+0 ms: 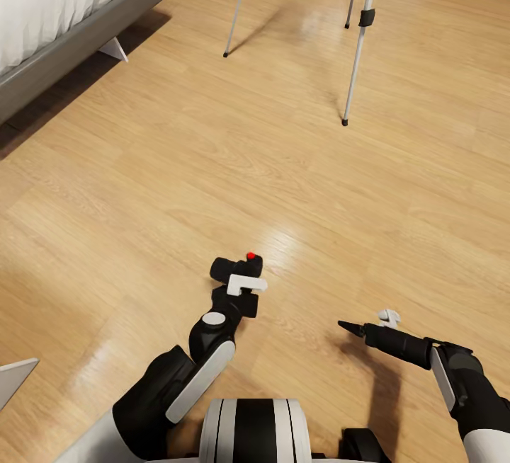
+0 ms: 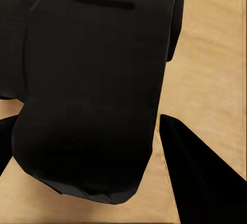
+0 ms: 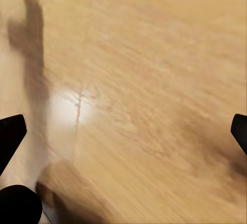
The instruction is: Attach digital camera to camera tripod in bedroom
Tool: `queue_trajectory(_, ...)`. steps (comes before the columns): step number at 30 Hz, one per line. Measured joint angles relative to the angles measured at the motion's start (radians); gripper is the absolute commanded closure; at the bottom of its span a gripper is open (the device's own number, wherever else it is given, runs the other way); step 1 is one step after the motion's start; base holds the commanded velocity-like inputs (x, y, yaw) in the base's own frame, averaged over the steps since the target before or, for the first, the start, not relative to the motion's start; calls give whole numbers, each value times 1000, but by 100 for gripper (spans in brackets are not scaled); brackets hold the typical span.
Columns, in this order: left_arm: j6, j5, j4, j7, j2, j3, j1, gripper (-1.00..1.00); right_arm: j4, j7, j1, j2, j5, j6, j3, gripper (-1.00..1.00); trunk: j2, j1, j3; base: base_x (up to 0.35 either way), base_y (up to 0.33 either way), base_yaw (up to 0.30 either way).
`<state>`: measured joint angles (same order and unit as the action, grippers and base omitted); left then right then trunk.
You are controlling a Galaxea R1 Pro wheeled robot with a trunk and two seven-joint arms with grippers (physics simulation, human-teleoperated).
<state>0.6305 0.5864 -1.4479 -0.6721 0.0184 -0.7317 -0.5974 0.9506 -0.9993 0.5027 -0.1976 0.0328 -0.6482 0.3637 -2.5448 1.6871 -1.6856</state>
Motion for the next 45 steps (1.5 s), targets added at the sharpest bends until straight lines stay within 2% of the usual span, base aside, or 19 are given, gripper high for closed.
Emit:
queue_trajectory(9,-6,49,-9,-46,0,-26,2,100,1,-30,0,0,-5,-3,-1,-100,0,0,0,0,0,0)
queue_trajectory(16,-116,70,-5,-86,-15,-28,5,100,2,-33,0,0,-6,-5,-1,-100,0,0,0,0,0,0)
queue_trajectory(19,-139,76,-5,-96,-20,-28,6,100,2,-33,0,0,-6,-5,-3,-100,0,0,0,0,0,0)
queue_trajectory(25,-152,93,-5,-102,-27,-27,6,100,2,-32,0,3,-7,-5,-6,-100,1,-3,23,0,0,0)
queue_trajectory(28,-154,100,-13,-103,-43,-27,6,100,2,-33,0,2,-6,-8,-6,-100,2,-4,35,0,0,0)
queue_trajectory(32,-155,133,-28,-102,-59,-27,6,100,3,-40,0,0,-3,-11,-6,-100,3,-6,50,0,0,0)
queue_trajectory(33,-156,165,-40,-102,-69,-27,6,100,3,-48,0,-1,-2,-12,-6,-100,3,-6,54,0,0,0)
queue_trajectory(36,-162,227,-54,-101,-92,-26,6,100,3,-68,0,-2,-1,-14,-6,-100,4,-8,66,0,0,0)
queue_trajectory(37,-172,270,-61,-99,-111,-23,6,100,3,-87,0,-2,-1,-16,-6,-100,4,-8,70,0,0,0)
queue_trajectory(38,-181,293,-63,-98,-123,-21,6,100,3,-99,0,-3,-1,-18,-6,-100,4,-9,73,0,0,0)
queue_trajectory(39,-199,336,-67,-94,-148,-13,6,100,4,-125,0,-3,-3,-27,-7,-100,5,-9,77,0,0,0)
queue_trajectory(40,-212,363,-68,-90,-163,-6,6,100,4,-138,0,-3,-3,-33,-7,-100,5,-9,81,0,0,0)
queue_trajectory(41,-231,416,-70,-76,-192,16,6,100,4,-163,0,-4,-4,-49,-8,-100,5,-10,85,0,0,0)
queue_trajectory(42,-243,453,-70,-65,-209,27,6,100,4,-175,0,-4,-5,-58,-8,-100,5,-10,89,0,0,0)
queue_trajectory(43,-272,623,-66,24,-274,66,6,100,5,-209,0,-6,-5,-92,-9,-100,6,-11,93,0,0,0)
queue_trajectory(44,-279,688,-63,67,-308,75,6,100,5,-216,0,-9,-6,-100,-9,-100,6,-11,97,0,0,0)
queue_trajectory(45,-282,719,-61,89,-325,78,6,100,5,-219,0,-10,-6,-102,-9,-100,6,-12,100,0,0,0)
